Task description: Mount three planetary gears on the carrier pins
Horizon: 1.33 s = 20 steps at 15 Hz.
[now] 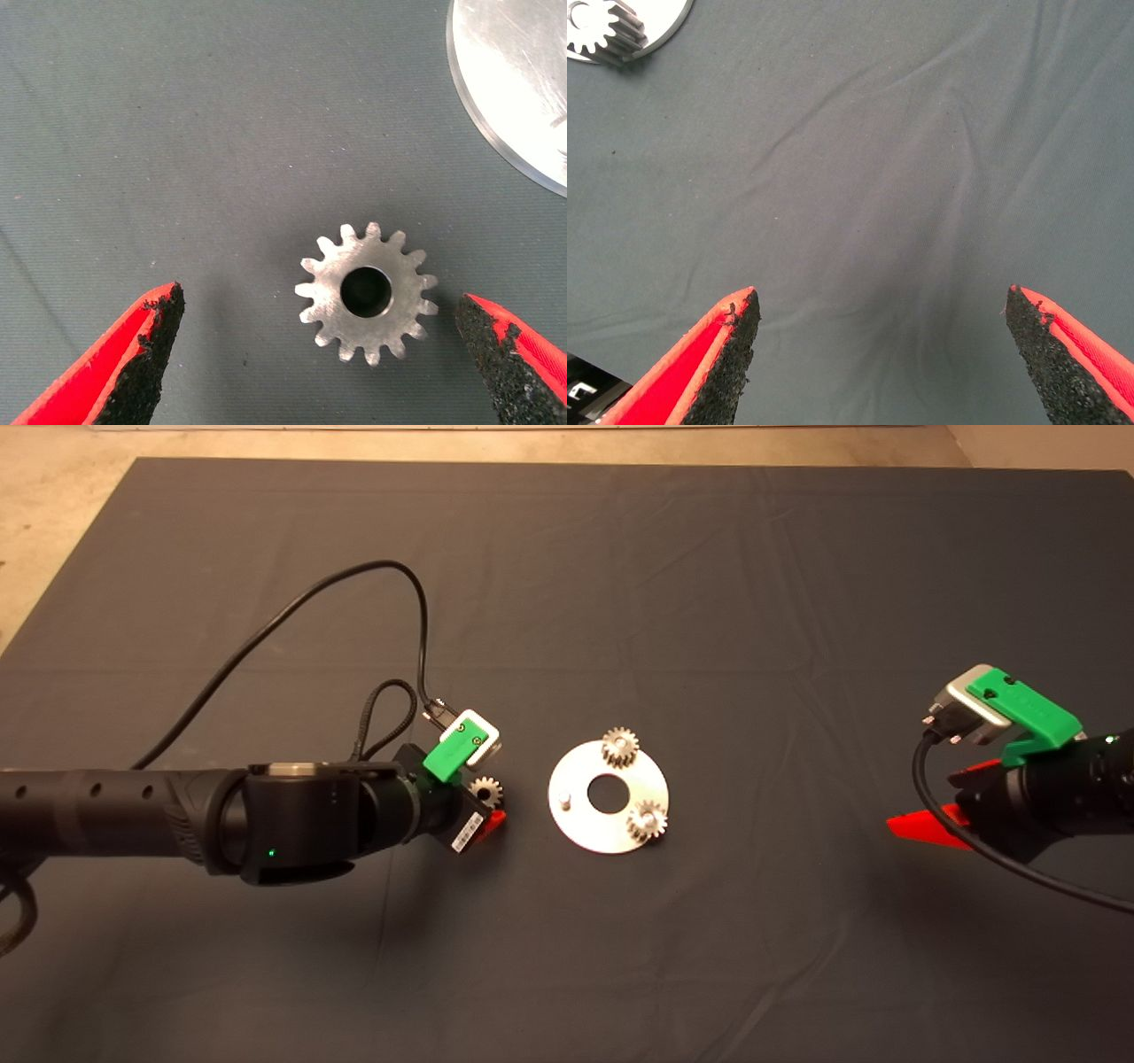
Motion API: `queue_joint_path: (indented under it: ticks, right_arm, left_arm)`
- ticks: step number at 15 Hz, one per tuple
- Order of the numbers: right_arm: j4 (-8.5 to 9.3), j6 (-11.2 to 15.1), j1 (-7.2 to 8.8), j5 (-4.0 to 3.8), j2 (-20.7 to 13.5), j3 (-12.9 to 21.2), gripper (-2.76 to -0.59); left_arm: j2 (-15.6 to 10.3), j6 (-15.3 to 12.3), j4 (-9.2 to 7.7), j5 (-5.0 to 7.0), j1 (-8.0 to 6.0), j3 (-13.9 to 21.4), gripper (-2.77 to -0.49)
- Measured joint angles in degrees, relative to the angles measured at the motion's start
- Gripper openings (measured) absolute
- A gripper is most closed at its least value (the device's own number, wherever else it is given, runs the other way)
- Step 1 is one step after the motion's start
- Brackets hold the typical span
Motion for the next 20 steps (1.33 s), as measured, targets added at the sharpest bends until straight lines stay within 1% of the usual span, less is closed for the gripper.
queue_joint_path:
  ticks: [2,4,5,7,8,9,16,18,20]
  right_arm:
    - [0.00,0.0,0.00,-0.02,0.0,0.0,-1.31]
    - [0.00,0.0,0.00,-0.02,0.0,0.0,-1.31]
    - [0.00,0.0,0.00,0.01,0.0,0.0,-1.31]
    - [0.00,0.0,-0.01,-0.02,0.0,0.0,-1.31]
    - [0.00,0.0,0.00,0.01,0.0,0.0,-1.31]
    - [0.00,-0.1,0.00,0.01,0.0,0.0,-1.31]
    - [0.00,-0.2,0.00,0.00,-0.7,0.0,-1.31]
    - [0.00,-0.2,0.00,-0.02,-0.8,0.0,-1.31]
    - [0.00,-0.2,0.00,0.01,-0.8,0.0,-1.31]
  left_arm:
    - [0.0,-0.3,0.74,-0.02,0.00,0.0,-1.04]
    - [0.0,-0.4,0.77,-0.12,0.02,0.0,-1.04]
    - [0.0,-0.6,1.23,-0.32,0.46,0.0,-1.04]
    - [0.6,-1.2,1.90,-0.41,2.39,0.0,-1.04]
    - [1.0,-1.2,1.95,-0.82,2.69,0.0,-1.04]
    - [0.9,-1.3,2.26,-1.05,2.67,0.0,-1.04]
    - [1.1,-1.4,3.69,-1.07,2.73,-0.4,-1.04]
    - [1.1,-1.4,4.06,-1.11,3.39,-0.6,-1.13]
    - [1.1,-1.4,4.08,-1.18,3.80,-0.7,-1.14]
